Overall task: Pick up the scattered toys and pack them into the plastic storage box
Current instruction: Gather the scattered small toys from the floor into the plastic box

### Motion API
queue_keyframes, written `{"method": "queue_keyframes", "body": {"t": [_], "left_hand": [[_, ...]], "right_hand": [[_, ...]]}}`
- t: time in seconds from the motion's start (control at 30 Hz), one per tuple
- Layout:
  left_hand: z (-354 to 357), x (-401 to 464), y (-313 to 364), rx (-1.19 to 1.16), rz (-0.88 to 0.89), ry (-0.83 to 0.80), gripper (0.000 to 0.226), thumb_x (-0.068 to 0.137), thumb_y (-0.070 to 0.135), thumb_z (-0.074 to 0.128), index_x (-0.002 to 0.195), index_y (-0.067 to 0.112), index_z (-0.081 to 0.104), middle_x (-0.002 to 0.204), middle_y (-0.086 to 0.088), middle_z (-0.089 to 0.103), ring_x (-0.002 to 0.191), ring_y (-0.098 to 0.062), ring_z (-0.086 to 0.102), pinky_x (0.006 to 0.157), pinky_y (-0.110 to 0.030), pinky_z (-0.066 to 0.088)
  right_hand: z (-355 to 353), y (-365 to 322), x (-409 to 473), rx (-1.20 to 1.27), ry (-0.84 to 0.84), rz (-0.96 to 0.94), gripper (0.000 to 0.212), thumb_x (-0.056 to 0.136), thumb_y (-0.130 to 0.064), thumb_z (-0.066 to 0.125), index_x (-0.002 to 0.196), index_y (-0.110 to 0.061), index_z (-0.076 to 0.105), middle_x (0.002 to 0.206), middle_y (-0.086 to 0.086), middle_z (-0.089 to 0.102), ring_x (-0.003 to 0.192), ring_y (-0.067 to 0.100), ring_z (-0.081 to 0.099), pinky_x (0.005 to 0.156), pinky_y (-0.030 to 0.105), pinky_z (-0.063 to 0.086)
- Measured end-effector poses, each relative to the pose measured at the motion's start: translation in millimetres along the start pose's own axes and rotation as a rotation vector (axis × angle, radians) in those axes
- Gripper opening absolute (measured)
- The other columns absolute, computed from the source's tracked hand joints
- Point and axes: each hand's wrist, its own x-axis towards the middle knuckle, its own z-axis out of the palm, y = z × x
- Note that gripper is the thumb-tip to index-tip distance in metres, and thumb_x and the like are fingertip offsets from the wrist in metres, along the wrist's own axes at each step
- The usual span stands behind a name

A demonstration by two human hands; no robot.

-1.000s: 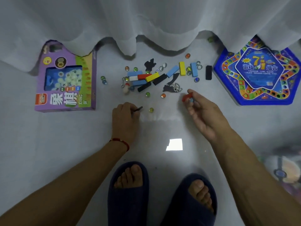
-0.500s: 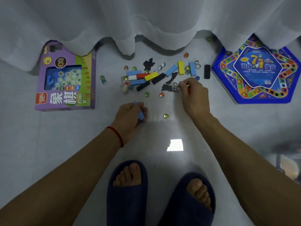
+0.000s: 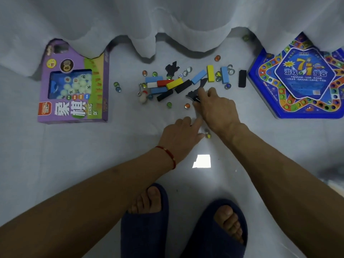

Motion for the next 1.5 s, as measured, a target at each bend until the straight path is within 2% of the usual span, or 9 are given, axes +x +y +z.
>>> {"method": "queue_keyframes", "body": {"t": [0.17,0.43,0.57,0.7,0.8,1.07,1.17,1.33,1.5], "left_hand": [[-7.3,2.8,9.4,-0.169,-0.115,-0.098,0.054,0.094,0.053,0.050,0.129,0.013,0.046,0.107,-0.009,0.058,0.089,-0.021,0.059,0.071,-0.039,0.054],[-4.3,11.9,36.3,-0.208,0.062,-0.200,0.035,0.098,0.035,0.040,0.127,0.016,0.048,0.105,-0.008,0.050,0.083,-0.025,0.056,0.064,-0.037,0.049],[-6.9,12.5,41.4,-0.376,-0.116,-0.234,0.029,0.100,0.026,0.034,0.096,0.007,0.056,0.091,-0.012,0.056,0.079,-0.029,0.057,0.063,-0.035,0.040],[-79.9,-7.5,82.8,-1.351,-0.676,-0.417,0.032,0.103,0.034,0.042,0.082,0.011,0.050,0.068,-0.007,0.049,0.048,-0.015,0.040,0.045,-0.024,0.034],[-142.1,-13.3,133.3,-1.816,-0.680,-0.543,0.026,0.104,0.026,0.042,0.084,0.010,0.049,0.064,-0.006,0.052,0.043,-0.012,0.042,0.040,-0.021,0.036],[-241.5,6.5,303.0,-1.562,-0.340,-0.894,0.046,0.097,0.028,0.052,0.135,0.002,0.042,0.122,-0.023,0.042,0.092,-0.035,0.058,0.093,-0.049,0.050],[-252.9,3.3,332.9,-1.510,-0.293,-0.894,0.068,0.095,0.033,0.055,0.150,0.007,0.024,0.155,-0.027,0.016,0.145,-0.043,0.020,0.109,-0.056,0.032],[-260.5,-15.7,318.9,-1.345,-0.283,-0.743,0.048,0.092,0.036,0.055,0.132,0.011,0.051,0.139,-0.023,0.043,0.124,-0.038,0.045,0.100,-0.050,0.047],[-272.2,-48.8,279.3,-1.288,-0.311,-0.652,0.037,0.092,0.037,0.055,0.115,0.010,0.065,0.108,-0.016,0.057,0.090,-0.032,0.054,0.086,-0.043,0.056]], "right_hand": [[-6.2,1.9,4.1,-0.004,-0.064,-0.019,0.030,0.106,-0.026,0.038,0.126,-0.005,0.045,0.104,0.014,0.058,0.069,0.028,0.054,0.059,0.038,0.043],[-47.1,12.6,-79.6,1.667,0.010,0.701,0.023,0.097,-0.023,0.038,0.081,-0.011,0.050,0.073,0.014,0.055,0.048,0.017,0.032,0.047,0.032,0.020],[-69.4,8.6,-124.3,1.973,-0.021,0.787,0.023,0.097,-0.025,0.040,0.084,-0.011,0.052,0.074,0.012,0.056,0.051,0.018,0.026,0.040,0.027,0.015],[-130.8,-4.6,-166.2,1.786,0.055,0.806,0.019,0.098,-0.020,0.041,0.088,-0.008,0.053,0.073,0.012,0.066,0.049,0.017,0.037,0.042,0.027,0.020],[-189.8,-0.1,-212.3,1.537,0.247,0.724,0.018,0.098,-0.016,0.044,0.084,-0.008,0.053,0.069,0.011,0.068,0.043,0.016,0.043,0.040,0.021,0.026],[-246.1,104.2,-347.3,1.789,0.788,1.119,0.011,0.095,-0.008,0.051,0.086,-0.004,0.054,0.071,0.013,0.060,0.054,0.015,0.049,0.039,0.018,0.039],[-244.4,127.0,-375.6,1.923,0.793,1.279,0.003,0.093,-0.003,0.051,0.091,-0.002,0.052,0.082,0.016,0.055,0.069,0.024,0.058,0.065,0.031,0.059],[-258.2,132.5,-400.2,1.878,0.746,1.285,0.040,0.089,-0.019,0.052,0.122,0.003,0.049,0.124,0.024,0.046,0.110,0.046,0.056,0.092,0.053,0.051],[-272.4,119.8,-403.4,1.735,0.621,1.215,0.045,0.088,-0.029,0.050,0.122,0.000,0.051,0.116,0.017,0.045,0.080,0.032,0.052,0.071,0.046,0.047]]}}
